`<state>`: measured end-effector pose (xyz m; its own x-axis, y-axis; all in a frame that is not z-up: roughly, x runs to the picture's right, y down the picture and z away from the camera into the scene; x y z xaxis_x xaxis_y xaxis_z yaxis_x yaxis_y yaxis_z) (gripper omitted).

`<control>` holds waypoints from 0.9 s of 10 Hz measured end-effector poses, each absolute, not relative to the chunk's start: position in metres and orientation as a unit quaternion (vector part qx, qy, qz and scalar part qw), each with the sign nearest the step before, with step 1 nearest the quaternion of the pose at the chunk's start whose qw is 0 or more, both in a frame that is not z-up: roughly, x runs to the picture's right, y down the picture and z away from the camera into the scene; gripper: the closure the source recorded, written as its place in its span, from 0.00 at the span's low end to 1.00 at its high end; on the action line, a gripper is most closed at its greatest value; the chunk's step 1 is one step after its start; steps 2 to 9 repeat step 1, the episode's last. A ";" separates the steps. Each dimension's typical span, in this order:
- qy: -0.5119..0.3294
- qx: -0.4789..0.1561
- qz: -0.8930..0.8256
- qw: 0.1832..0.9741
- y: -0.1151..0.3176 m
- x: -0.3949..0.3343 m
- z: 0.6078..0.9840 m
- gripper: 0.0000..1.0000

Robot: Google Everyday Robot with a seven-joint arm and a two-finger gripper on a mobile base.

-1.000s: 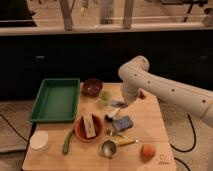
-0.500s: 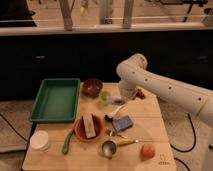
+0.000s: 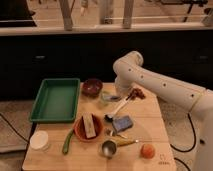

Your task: Place towel in plastic cup

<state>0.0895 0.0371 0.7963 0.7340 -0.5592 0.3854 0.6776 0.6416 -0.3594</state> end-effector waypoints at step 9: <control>-0.124 -0.243 -0.350 0.896 0.033 0.083 0.800 0.99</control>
